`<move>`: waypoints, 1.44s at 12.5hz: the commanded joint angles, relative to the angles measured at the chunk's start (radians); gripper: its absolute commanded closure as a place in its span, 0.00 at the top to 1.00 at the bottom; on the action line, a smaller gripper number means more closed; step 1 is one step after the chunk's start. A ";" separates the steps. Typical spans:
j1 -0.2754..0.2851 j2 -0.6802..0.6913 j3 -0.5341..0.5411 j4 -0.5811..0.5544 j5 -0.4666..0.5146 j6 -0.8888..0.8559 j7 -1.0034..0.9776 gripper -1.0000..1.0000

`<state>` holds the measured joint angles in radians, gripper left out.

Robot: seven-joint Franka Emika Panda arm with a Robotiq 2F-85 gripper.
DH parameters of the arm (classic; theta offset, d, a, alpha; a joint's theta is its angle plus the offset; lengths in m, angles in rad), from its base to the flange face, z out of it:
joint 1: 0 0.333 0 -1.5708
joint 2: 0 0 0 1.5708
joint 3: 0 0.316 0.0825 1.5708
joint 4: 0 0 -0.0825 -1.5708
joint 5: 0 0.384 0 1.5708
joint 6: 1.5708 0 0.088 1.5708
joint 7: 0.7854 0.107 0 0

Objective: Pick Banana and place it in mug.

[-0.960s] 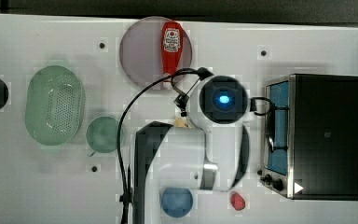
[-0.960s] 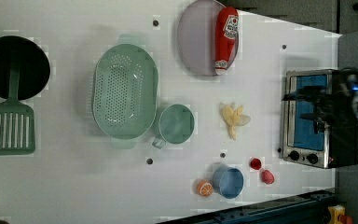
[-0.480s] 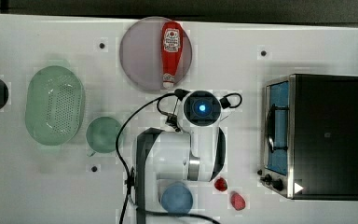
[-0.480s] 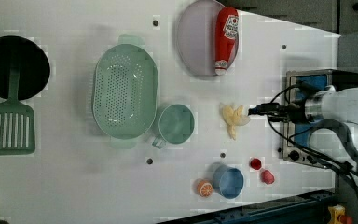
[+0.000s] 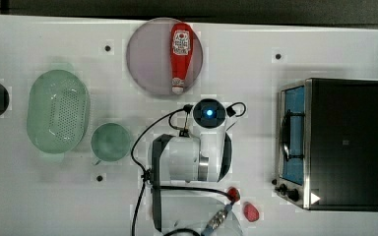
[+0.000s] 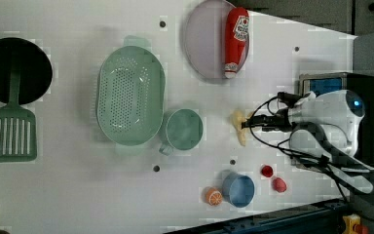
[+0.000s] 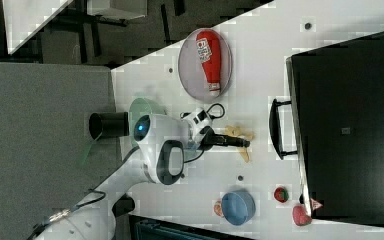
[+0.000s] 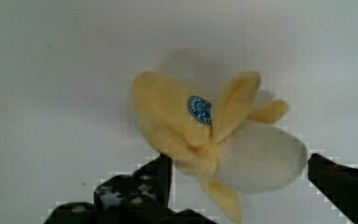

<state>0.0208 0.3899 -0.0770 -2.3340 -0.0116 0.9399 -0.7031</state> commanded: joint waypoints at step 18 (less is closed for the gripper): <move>0.010 -0.438 0.049 0.130 0.018 -0.354 -0.001 0.35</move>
<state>0.0115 -0.0129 -0.0500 -2.2168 0.0068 0.6528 -0.7202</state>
